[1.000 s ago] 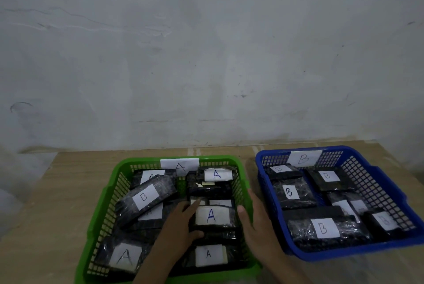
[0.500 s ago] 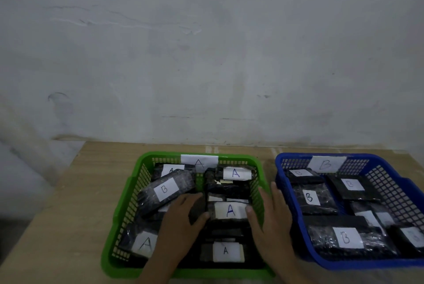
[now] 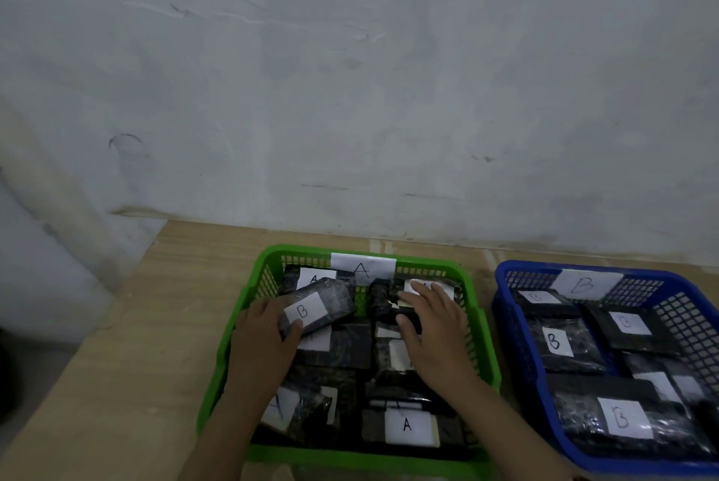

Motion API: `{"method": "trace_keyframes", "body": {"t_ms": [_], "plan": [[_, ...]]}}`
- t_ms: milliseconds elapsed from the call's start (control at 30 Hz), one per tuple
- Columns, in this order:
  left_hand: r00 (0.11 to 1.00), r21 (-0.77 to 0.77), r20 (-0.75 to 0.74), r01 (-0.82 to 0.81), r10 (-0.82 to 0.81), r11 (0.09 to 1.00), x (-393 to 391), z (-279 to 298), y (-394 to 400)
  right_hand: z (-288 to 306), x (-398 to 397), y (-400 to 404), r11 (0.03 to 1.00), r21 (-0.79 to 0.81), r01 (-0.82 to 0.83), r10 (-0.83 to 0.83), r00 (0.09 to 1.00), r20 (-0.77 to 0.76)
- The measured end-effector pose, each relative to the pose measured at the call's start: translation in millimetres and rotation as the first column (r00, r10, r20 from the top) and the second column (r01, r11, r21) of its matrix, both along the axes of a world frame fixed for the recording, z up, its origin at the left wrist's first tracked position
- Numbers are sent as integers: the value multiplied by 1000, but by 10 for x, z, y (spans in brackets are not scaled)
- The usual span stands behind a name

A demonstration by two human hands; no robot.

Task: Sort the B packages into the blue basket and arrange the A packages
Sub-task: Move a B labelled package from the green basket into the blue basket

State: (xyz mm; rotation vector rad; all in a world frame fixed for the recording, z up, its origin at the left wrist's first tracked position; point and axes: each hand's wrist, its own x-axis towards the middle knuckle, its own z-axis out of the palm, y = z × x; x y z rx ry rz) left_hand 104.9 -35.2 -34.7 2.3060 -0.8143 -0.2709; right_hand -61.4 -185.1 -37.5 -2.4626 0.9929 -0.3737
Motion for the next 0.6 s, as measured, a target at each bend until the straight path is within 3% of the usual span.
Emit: {"method": "trace_keyframes", "body": {"t_ms": [67,200,333,400,500,600], "plan": [[999,2,-46,-10,10,1000,5,-25,-28,-14,-6,-27,1000,-9,1,-1,1000,-2],[995,266,-76,83,-65,960,52,-95,-98,-48,173,-17,996,41,-81,84,994,-71],[993,309,-52,119,-109,943,72,-94,-145,-83,486,72,973,175,-150,172,978,-119],[992,231,-52,125,-116,965,58,-96,-149,-88,599,117,962,246,-121,152,982,-115],[986,-44,-149,69,-75,997,43,-86,-108,-85,673,152,958,271,-96,118,991,-67],[977,-270,-207,-113,57,956,59,-21,-60,-5,659,153,931,347,-118,84,990,111]]}}
